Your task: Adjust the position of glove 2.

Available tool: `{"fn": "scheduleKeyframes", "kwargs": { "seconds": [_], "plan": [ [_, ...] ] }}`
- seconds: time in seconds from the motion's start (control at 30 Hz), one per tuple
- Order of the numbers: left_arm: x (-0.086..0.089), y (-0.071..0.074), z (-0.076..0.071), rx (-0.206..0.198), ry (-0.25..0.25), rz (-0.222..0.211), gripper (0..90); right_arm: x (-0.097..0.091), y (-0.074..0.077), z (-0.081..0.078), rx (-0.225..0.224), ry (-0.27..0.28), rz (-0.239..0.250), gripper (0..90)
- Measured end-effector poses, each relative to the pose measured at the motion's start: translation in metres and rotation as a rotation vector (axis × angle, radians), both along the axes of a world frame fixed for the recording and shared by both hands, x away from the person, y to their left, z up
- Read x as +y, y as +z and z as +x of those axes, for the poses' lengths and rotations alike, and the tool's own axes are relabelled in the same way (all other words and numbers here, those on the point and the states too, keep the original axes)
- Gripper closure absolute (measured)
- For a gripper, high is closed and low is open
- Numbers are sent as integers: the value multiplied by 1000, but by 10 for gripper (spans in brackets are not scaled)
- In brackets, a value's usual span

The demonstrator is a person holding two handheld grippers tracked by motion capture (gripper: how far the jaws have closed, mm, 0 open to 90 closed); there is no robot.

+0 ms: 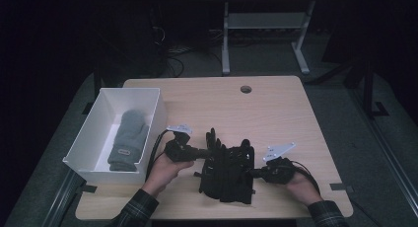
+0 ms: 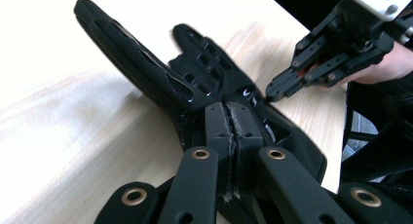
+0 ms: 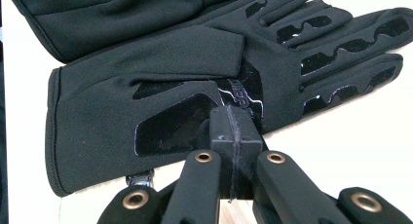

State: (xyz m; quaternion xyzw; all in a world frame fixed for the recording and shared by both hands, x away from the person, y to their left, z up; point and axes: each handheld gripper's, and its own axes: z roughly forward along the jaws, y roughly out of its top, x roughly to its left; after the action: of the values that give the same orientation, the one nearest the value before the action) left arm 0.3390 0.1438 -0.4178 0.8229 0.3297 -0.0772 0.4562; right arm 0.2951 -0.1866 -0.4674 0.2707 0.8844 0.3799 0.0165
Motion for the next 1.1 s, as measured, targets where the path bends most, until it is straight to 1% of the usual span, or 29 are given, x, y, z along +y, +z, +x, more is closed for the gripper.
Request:
{"fn": "scheduleKeyframes", "kwargs": {
  "seconds": [0.07, 0.1, 0.13, 0.23, 0.27, 0.3, 0.33, 0.37, 0.4, 0.43, 0.47, 0.5, 0.57, 0.6, 0.63, 0.7, 0.73, 0.77, 0.8, 0.87, 0.93, 1.0, 1.1],
  "plan": [
    [-2, 3, 0, -2, 0, -10, 883, 5, 0, 1, 1, 1, -3, 900],
    [-3, 4, 1, -5, -3, -7, 883, 8, 0, 2, 0, 3, -1, 900],
    [-4, 4, 1, -9, -7, -10, 883, 11, 0, 3, -6, 11, -1, 900],
    [-8, 5, 1, -5, -13, -11, 883, 18, 0, 4, -3, 19, 3, 900],
    [-9, 4, 2, -4, -16, -14, 883, 19, 0, 5, -8, 22, -3, 900],
    [-11, 4, 2, -9, -21, -13, 883, 23, 0, 5, -1, 22, 4, 900],
    [-12, 4, 2, -6, -24, -12, 883, 25, 1, 6, 0, 24, 2, 900],
    [-14, 3, 3, -5, -29, -11, 883, 27, 0, 7, -8, 32, 1, 900],
    [-16, 3, 3, -1, -31, -12, 883, 29, 1, 7, -5, 33, 6, 900],
    [-18, 2, 2, 0, -37, -7, 883, 31, 1, 7, -4, 34, 8, 900],
    [-21, 2, 2, 2, -41, -6, 883, 33, 0, 8, -13, 42, 6, 900],
    [-23, 1, 2, 2, -47, -4, 883, 35, 0, 8, -5, 40, 10, 900],
    [-26, 0, 2, 3, -51, 3, 883, 39, 1, 8, -8, 43, 4, 900],
    [-27, -1, 3, -2, -65, 15, 883, 40, 1, 8, -13, 47, 6, 900],
    [-29, -2, 2, 5, -60, 11, 883, 42, 1, 8, -10, 48, 7, 900],
    [-31, -3, 3, 3, -69, 24, 883, 45, 0, 9, -17, 58, 3, 900],
    [-33, -5, 3, 11, -62, 21, 883, 47, 1, 9, -12, 54, 8, 900],
    [-35, -6, 4, 10, -64, 25, 883, 48, 0, 10, -20, 61, 4, 900],
    [-36, -7, 4, 14, -64, 26, 883, 50, 1, 9, -15, 59, 7, 900],
    [-41, -10, 4, 20, -67, 34, 882, 52, 1, 10, -21, 64, 5, 900],
    [-45, -13, 5, 21, -72, 39, 883, 53, 1, 10, -18, 62, 4, 900],
    [-48, -15, 5, 26, -73, 39, 883, 53, 0, 11, -29, 64, -4, 900],
    [-54, -19, 6, 29, -74, 43, 883, 53, 0, 11, -21, 57, 2, 900]
  ]
}}
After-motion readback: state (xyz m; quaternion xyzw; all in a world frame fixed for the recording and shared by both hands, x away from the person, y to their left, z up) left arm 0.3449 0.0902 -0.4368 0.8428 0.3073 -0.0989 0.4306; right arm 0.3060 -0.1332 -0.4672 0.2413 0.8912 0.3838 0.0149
